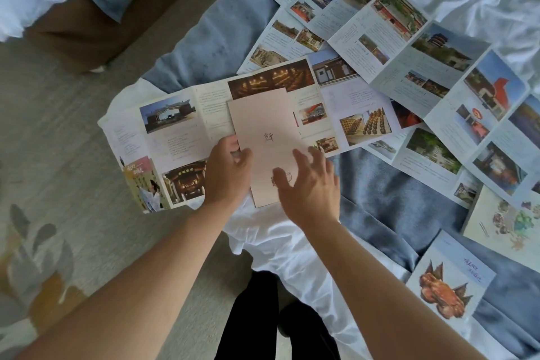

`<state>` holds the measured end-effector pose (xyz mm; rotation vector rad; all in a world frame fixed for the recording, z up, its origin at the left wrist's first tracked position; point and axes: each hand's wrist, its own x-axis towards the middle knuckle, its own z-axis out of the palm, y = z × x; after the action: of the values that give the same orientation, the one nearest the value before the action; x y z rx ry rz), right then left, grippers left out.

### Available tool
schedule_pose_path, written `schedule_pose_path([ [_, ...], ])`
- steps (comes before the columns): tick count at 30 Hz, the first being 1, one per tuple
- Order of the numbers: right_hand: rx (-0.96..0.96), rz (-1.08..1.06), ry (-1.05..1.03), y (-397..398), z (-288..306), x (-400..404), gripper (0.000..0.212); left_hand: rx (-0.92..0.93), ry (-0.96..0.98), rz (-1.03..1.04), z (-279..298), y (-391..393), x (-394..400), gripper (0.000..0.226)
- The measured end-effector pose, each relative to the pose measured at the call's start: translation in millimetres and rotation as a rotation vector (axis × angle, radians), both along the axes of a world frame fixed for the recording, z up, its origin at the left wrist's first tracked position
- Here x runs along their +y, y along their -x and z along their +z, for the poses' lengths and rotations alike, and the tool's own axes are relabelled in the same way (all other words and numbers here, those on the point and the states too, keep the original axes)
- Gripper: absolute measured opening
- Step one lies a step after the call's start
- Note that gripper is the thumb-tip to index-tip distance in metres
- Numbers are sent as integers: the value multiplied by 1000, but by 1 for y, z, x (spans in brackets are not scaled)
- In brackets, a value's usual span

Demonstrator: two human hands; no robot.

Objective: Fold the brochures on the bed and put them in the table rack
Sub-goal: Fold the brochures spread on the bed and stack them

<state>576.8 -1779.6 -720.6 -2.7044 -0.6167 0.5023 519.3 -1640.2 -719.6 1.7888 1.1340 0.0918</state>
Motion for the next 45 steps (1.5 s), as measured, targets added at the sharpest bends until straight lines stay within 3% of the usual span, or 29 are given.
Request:
schedule_pose_path([
  [5, 115, 80, 115, -7, -11, -8, 69, -18, 38, 63, 2, -8, -9, 25],
  [11, 112, 34, 27, 2, 9, 6, 95, -68, 237, 189, 16, -31, -21, 18],
  [13, 142, 33, -5, -1, 13, 6, 82, -97, 263, 180, 21, -36, -26, 18],
  [17, -10, -47, -169, -12, 22, 0, 30, -164, 289, 162, 27, -43, -33, 21],
  [22, -103, -99, -285, -35, 46, -25, 34, -145, 324, 163, 22, -53, -52, 22],
  [28, 87, -292, -503, -52, 59, -80, 66, -35, 255, -30, 19, -75, -95, 65],
  [31, 147, -399, -508, -52, 55, -117, 82, -30, 142, -148, 21, -83, -121, 75],
  [35, 181, -557, -456, -46, 44, -175, 92, -73, -87, -457, 18, -82, -161, 70],
  [38, 209, -626, -384, -31, 36, -223, 94, -106, -143, -682, 16, -74, -202, 76],
  [42, 202, -705, -255, 2, 31, -283, 88, -115, -230, -881, 13, -59, -257, 54],
  [45, 218, -730, -198, 26, 27, -315, 79, -77, -186, -964, 9, -50, -285, 34],
])
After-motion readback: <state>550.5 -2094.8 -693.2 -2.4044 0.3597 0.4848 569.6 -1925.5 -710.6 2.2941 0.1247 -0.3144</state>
